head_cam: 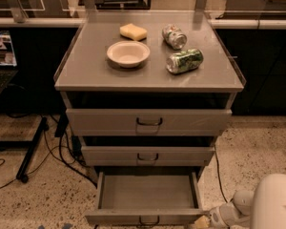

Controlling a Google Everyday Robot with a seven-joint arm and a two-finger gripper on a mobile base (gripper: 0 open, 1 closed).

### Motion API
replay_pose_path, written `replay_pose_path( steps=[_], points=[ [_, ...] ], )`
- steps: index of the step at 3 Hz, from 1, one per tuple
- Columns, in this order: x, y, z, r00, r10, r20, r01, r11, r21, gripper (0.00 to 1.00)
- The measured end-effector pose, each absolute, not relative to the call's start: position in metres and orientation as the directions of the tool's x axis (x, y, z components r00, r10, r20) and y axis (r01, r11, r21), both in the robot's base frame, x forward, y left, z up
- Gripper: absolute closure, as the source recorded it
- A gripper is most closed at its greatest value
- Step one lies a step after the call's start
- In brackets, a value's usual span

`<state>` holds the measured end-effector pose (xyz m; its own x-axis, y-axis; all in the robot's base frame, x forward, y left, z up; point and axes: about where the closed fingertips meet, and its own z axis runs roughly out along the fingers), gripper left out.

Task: Close bottom drawer

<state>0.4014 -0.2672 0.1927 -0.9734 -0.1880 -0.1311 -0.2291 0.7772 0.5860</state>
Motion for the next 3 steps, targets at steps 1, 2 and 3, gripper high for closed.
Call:
replay_pose_path(
  steps=[1, 2, 3],
  points=[
    [0.410, -0.271, 0.174, -0.979, -0.122, -0.163, -0.195, 0.796, 0.573, 1.00],
    [0.425, -0.273, 0.159, -0.981, -0.066, -0.183, -0.160, 0.808, 0.567, 1.00],
    [0.440, -0.277, 0.151, -0.980, -0.024, -0.197, -0.133, 0.816, 0.563, 1.00]
  ],
)
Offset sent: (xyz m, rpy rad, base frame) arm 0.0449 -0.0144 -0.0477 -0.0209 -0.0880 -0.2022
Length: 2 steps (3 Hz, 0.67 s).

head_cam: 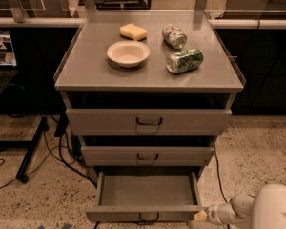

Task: Close bottom drawer

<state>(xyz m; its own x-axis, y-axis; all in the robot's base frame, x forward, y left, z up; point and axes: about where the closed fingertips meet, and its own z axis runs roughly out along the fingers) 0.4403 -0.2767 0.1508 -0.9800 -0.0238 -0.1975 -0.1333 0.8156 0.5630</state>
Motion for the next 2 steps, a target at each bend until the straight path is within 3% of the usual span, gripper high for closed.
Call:
replay_pose_path(
  steps=[2],
  points=[
    [0.484, -0.277, 0.148, -0.974, 0.001, -0.228, -0.125, 0.833, 0.539, 1.00]
  ],
)
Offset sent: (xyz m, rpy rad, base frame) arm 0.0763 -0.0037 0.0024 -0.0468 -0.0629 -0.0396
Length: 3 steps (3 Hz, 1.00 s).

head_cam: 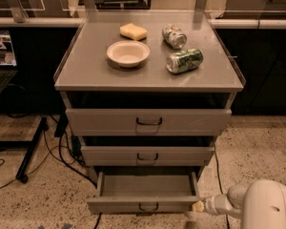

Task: Close bottom drawer

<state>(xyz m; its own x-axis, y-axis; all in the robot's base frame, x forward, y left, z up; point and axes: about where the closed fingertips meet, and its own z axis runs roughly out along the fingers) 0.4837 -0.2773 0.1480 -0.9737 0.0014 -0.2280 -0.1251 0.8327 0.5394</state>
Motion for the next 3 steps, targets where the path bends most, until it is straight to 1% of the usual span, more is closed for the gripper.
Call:
replay_pose_path(
  steps=[2, 3],
  points=[
    [0.530, -0.260, 0.158, -0.966, -0.079, -0.247, -0.205, 0.816, 0.540, 1.00],
    [0.530, -0.260, 0.158, -0.966, -0.079, -0.247, -0.205, 0.816, 0.540, 1.00]
  ],
)
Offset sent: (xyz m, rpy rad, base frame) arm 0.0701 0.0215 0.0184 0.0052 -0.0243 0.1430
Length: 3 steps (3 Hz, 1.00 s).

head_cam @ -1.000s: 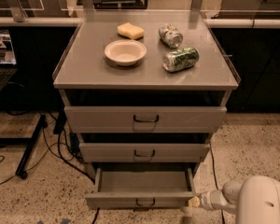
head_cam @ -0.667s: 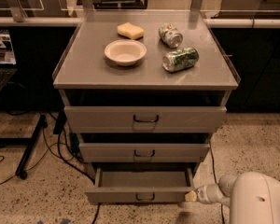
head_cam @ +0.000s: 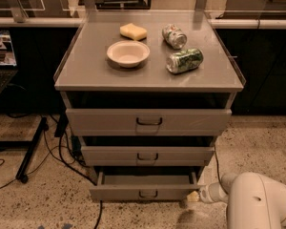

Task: Close bottom drawer

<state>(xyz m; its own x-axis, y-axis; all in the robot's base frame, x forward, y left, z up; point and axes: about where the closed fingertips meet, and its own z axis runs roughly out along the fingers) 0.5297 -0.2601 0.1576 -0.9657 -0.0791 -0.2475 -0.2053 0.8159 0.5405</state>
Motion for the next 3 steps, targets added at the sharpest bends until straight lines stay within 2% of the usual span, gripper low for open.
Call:
replay_pose_path(
  steps=[2, 3],
  points=[
    [0.581, -0.259, 0.147, -0.958, -0.016, -0.286, -0.177, 0.818, 0.547, 1.00],
    [0.580, -0.259, 0.147, -0.958, -0.016, -0.286, -0.177, 0.818, 0.547, 1.00]
  ],
)
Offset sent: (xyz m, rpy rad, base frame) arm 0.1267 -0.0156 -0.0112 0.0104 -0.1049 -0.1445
